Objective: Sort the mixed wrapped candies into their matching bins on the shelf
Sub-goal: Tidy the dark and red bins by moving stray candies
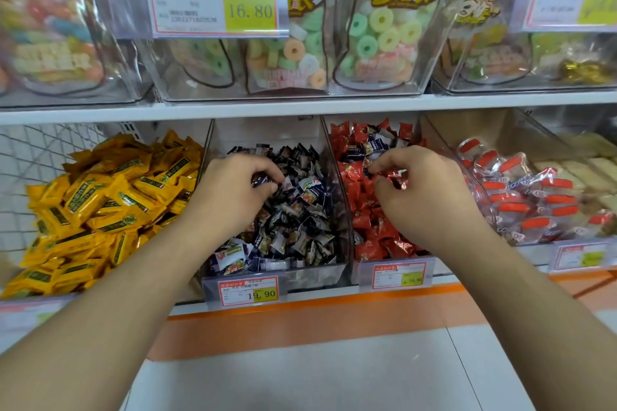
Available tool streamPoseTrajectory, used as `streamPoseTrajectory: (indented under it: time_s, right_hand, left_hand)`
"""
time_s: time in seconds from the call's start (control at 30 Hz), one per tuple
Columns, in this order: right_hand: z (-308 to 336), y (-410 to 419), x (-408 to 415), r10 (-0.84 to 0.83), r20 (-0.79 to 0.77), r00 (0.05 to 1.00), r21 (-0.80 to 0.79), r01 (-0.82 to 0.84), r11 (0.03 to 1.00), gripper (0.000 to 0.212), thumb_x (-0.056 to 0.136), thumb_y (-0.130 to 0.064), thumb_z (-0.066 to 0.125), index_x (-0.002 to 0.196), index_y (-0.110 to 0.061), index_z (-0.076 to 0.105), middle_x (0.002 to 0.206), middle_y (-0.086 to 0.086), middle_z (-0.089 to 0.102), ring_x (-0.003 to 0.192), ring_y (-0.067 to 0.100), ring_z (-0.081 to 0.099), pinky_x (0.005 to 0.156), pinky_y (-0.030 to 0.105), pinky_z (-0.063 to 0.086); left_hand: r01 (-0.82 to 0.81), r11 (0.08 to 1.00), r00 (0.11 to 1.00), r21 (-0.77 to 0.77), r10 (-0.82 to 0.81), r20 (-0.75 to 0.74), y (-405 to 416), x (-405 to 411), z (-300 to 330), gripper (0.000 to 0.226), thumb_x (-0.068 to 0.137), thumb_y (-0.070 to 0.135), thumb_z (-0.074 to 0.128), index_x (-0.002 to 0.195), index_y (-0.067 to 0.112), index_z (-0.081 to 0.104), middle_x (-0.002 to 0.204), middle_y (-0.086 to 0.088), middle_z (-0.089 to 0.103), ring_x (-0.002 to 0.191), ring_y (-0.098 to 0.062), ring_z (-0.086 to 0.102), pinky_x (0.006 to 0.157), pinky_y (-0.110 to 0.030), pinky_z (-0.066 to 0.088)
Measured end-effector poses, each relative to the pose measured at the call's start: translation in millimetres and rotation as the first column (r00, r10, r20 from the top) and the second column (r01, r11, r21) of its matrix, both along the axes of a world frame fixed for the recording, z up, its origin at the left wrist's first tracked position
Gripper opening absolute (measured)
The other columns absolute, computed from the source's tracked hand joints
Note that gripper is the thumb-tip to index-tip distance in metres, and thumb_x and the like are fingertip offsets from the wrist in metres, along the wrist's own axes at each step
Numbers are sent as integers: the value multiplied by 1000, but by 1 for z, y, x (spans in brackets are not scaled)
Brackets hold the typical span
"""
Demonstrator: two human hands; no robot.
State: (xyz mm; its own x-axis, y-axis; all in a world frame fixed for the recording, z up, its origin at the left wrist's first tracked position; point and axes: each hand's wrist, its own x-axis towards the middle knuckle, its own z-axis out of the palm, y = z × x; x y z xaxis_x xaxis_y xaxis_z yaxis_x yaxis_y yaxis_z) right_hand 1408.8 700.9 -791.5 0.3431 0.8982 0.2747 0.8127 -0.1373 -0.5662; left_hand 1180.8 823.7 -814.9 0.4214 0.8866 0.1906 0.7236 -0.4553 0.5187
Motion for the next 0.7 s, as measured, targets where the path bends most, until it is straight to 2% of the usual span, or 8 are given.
streamPoseTrajectory:
  time_s: [0.07,0.1,0.17,0.27,0.37,0.5,0.63,0.7]
  right_hand:
    - [1,1,-2,7,0,1000,3,-7,1000,20,95,-15,63,110,-24,73,119,-4,67,54,6,60,52,7,44]
    - [1,1,-3,12,7,1000,2,-12,1000,22,95,-14,63,111,-24,73,119,-4,66,51,3,57,50,7,43]
    - [2,2,-8,30,29,999,8,-31,999,24,94,-13,63,114,-23,73,119,-5,66,52,-3,53,53,4,41]
    - [7,4,-22,97,64,993,38,-100,994,28,93,-12,64,118,-22,73,119,-7,67,81,-4,62,67,-2,40]
    - [4,12,-47,315,160,935,-33,-314,949,38,95,-16,64,132,-23,66,132,-11,62,121,5,56,102,5,30]
    - [-20,35,-87,562,85,823,-159,-546,823,52,97,-25,68,146,-32,54,149,-14,48,139,5,39,115,19,32]
    - [-55,62,-99,562,25,827,-367,-516,774,69,88,-53,74,150,-47,44,167,-7,25,154,20,13,126,45,19]
    - [-62,72,-100,562,77,824,-411,-487,771,73,81,-62,76,147,-48,47,163,-6,31,151,24,21,123,50,26]
  left_hand:
    - [71,997,997,-37,-72,-26,-5,-4,6,18,95,36,72,110,46,72,131,7,69,78,0,69,67,-20,56]
    - [111,992,993,-63,-114,-44,-7,-7,9,25,94,40,72,118,48,70,134,11,67,103,-6,68,85,-24,55]
    - [186,978,980,-90,-192,-55,-12,-12,13,35,95,40,71,128,47,66,138,21,61,124,-4,56,102,-25,43]
    - [210,978,975,-12,-211,-77,-15,-24,21,37,98,30,68,132,43,65,138,24,58,124,2,50,106,-22,40]
    - [149,986,982,78,-139,-125,-13,-42,27,42,98,27,68,137,42,61,143,18,56,134,-7,49,112,-28,37]
    - [119,992,976,33,-111,-188,-8,-63,16,54,100,32,63,150,42,46,157,15,39,144,-10,37,117,-27,30]
    - [133,987,975,-87,-146,-170,-10,-75,-1,55,103,44,55,155,43,37,166,21,18,155,-8,12,126,-35,20]
    - [137,986,975,-90,-150,-162,-9,-76,-4,52,104,46,52,154,42,39,166,21,16,156,-7,6,128,-38,17]
